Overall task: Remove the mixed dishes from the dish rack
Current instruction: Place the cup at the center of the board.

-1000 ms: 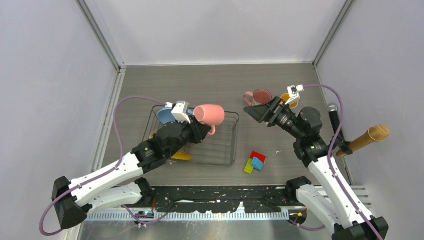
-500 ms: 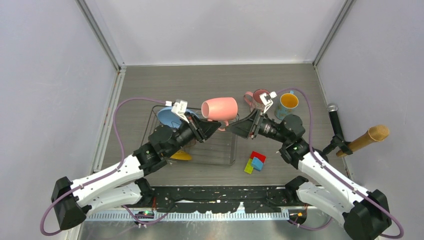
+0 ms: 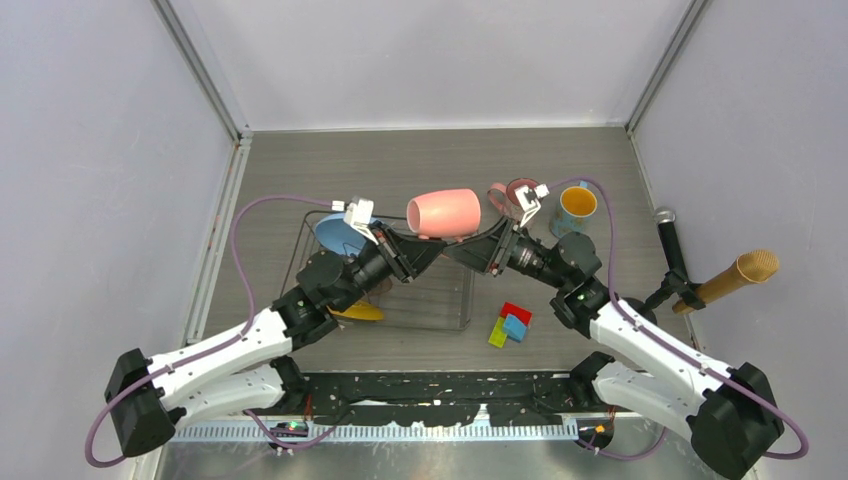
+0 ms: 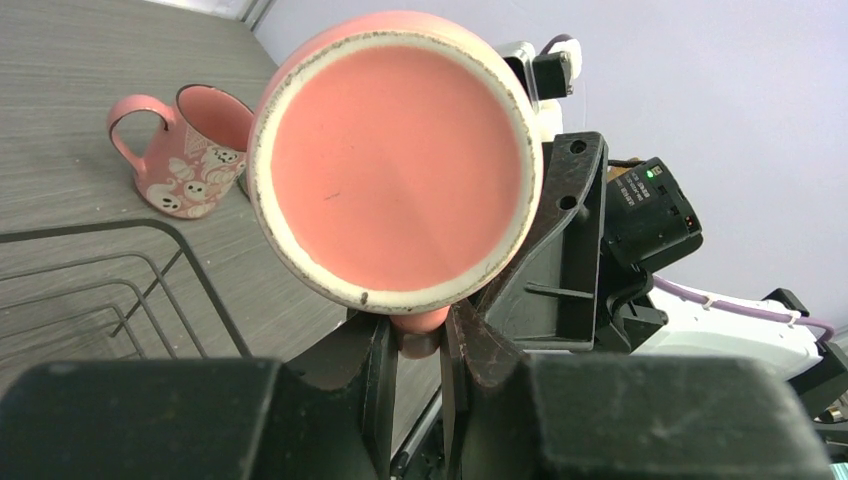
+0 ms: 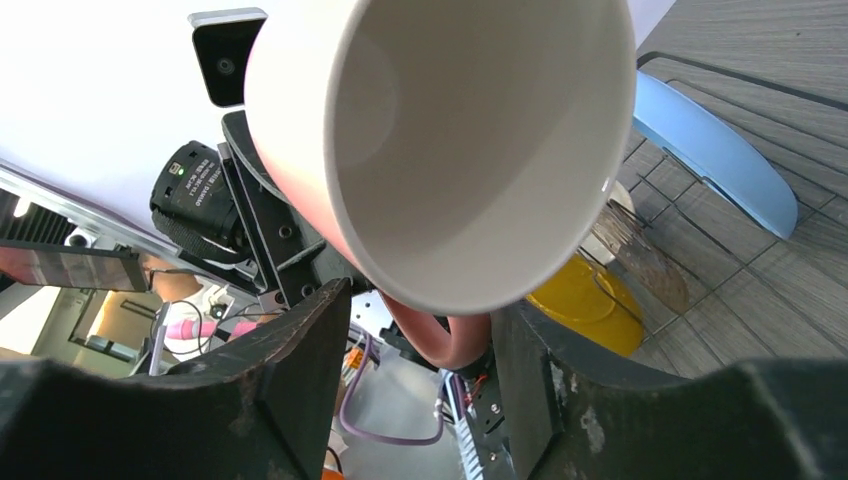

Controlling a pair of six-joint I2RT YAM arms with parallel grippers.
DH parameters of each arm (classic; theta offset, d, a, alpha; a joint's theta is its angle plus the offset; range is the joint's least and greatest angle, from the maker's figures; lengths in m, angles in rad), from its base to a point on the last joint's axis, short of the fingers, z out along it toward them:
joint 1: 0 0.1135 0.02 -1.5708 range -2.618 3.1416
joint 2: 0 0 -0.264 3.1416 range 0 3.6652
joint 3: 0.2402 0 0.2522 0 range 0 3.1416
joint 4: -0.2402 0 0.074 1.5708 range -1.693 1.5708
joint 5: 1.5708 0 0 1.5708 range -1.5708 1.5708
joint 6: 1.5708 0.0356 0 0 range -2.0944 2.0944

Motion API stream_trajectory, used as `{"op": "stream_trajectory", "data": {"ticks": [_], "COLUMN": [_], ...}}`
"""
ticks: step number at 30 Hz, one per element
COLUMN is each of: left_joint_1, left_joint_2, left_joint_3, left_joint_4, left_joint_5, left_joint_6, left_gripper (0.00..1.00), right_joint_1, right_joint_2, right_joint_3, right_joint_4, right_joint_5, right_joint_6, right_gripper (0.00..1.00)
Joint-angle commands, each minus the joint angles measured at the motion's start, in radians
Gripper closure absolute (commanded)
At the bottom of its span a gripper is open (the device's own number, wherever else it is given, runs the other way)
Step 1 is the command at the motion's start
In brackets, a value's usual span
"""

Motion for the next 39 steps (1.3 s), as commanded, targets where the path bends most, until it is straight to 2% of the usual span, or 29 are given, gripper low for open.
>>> {"op": "stream_trajectory", "data": {"ticks": [1, 13, 35, 39], "left_joint_1": [0.003, 0.003, 0.003, 0.003], "left_joint_2": [-0.003, -0.03, -0.06, -0.058], "left_joint_3": [0.014, -0.011, -0.087, -0.087], "left_joint_4": [0.196, 0.199, 0.233, 0.233], "left_joint_5": [0.011, 0.0, -0.045, -0.044], "left_joint_6": [-0.006, -0.008, -0.055, -0.055], "left_gripper": [1.0, 1.0, 1.0, 1.0], "right_joint_1": [0.023, 0.042, 0.047, 0.047], "right_joint_2": [0.022, 0.034, 0.015, 0.019], "right_joint_3": [-0.006, -0.035, -0.046, -0.045], "right_joint_4": [0.11, 0.249, 0.456, 0.466], "right_joint_5": [0.03, 0.043, 0.021, 0.024], "right_joint_6": [0.009, 0.05, 0.126, 0.135], "right_gripper": [0.43, 0.74, 0.84, 0.94]}}
